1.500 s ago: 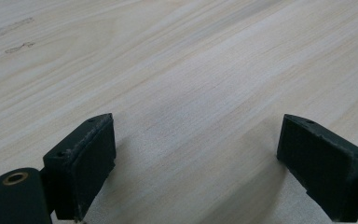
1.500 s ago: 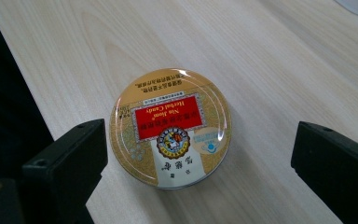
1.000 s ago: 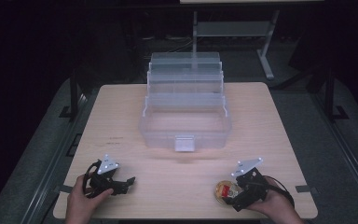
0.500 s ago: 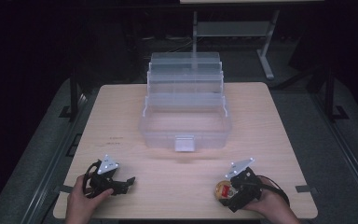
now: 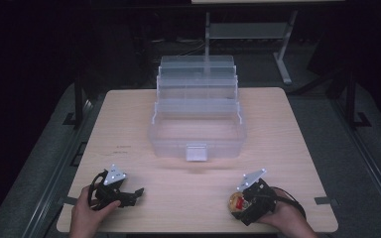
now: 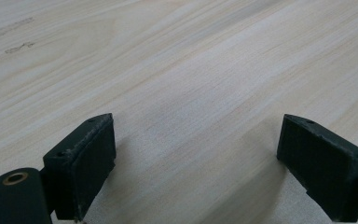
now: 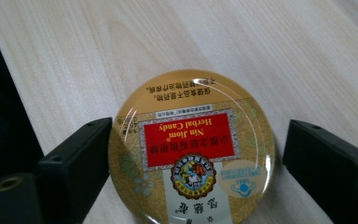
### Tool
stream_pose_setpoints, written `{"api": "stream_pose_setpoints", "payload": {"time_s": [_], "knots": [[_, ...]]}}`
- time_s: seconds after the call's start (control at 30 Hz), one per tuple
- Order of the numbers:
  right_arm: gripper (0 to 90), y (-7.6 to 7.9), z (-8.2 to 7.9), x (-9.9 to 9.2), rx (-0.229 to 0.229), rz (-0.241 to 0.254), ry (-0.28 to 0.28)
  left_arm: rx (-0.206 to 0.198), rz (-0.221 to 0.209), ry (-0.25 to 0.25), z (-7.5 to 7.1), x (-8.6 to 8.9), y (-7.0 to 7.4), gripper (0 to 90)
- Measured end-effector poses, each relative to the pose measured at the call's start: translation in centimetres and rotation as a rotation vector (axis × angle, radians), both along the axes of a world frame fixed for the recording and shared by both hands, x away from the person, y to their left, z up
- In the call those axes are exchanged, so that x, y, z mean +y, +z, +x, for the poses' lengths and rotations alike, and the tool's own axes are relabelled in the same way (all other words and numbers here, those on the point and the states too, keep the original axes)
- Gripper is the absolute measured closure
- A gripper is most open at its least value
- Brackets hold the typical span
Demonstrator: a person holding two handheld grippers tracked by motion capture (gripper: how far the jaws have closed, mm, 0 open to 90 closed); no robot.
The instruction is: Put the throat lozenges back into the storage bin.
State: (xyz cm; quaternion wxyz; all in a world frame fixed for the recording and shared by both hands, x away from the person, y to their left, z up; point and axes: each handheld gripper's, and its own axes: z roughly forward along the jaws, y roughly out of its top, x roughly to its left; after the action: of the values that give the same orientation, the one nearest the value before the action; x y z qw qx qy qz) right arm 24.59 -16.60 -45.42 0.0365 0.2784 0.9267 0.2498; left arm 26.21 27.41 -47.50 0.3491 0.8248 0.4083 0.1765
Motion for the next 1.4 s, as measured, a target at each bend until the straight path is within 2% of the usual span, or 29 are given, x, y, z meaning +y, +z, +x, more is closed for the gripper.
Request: {"api": "stream_pose_setpoints", "payload": {"time_s": [0.57,0.87,1.0,1.4], "knots": [[12.8,-0.18,-0.13,0.23,0.014,-0.012,0.016,0.000,0.000,0.000,0.00,0.00,0.00,10.6],[15.2,-0.14,-0.21,0.27,0.001,-0.025,0.024,0.000,0.001,0.000,0.00,0.00,0.00,10.6],[18.9,-0.06,-0.27,0.24,0.000,-0.022,0.031,0.000,0.000,0.000,0.00,0.00,0.00,10.6],[19.6,-0.02,-0.23,0.23,-0.003,-0.025,0.040,0.000,0.000,0.000,0.00,0.00,0.00,10.6]]}}
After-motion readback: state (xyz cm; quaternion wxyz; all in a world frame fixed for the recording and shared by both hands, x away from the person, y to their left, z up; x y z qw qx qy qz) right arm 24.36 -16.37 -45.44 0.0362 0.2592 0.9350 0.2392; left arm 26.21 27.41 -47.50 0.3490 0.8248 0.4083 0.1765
